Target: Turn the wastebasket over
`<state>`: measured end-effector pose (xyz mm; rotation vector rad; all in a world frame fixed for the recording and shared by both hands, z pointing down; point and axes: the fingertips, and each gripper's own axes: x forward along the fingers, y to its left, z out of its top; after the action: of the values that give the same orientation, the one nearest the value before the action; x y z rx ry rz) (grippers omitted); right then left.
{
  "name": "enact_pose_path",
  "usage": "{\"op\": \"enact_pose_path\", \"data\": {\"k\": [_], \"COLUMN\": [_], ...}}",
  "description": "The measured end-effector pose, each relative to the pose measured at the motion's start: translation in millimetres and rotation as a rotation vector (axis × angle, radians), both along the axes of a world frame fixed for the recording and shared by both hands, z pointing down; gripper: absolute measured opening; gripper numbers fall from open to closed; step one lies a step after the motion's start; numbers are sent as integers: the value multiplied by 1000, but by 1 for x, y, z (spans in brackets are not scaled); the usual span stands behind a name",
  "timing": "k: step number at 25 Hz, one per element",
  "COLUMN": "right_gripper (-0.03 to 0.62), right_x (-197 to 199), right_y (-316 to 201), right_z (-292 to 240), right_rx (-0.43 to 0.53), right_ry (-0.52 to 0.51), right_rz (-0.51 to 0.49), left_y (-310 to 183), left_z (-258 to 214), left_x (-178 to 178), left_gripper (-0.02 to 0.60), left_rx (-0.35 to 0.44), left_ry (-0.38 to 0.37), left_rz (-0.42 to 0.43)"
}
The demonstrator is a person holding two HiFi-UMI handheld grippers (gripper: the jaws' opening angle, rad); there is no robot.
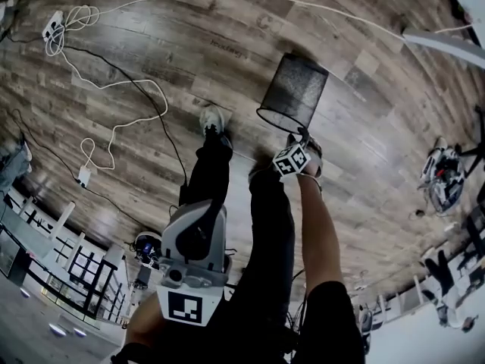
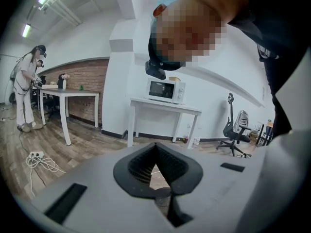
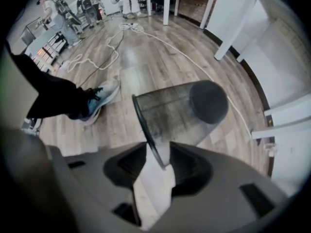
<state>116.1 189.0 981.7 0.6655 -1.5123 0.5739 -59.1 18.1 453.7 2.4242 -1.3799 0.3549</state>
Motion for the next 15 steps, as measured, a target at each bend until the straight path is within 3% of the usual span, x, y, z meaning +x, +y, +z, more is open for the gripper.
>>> {"op": "enact_pose_path", "data": {"k": [5,11,15], "right_gripper": [187,176,161], "right_x": [2,-1,0], "right_y": [-3,-6,-1], "right_z": [10,9,8], "right_rx": [1,29,-28], "right_ry": [58,66,49], "right_rz": [-4,7,16], "left_y": [-1,-4,-5], "left_z": [9,13,9], "left_x": [-4,-7,-9], "left_gripper": [34,34,34], "left_rx": [-20,-24,-22], "left_ry": [10,19,25], "left_rz": [-6,-7,-7]}}
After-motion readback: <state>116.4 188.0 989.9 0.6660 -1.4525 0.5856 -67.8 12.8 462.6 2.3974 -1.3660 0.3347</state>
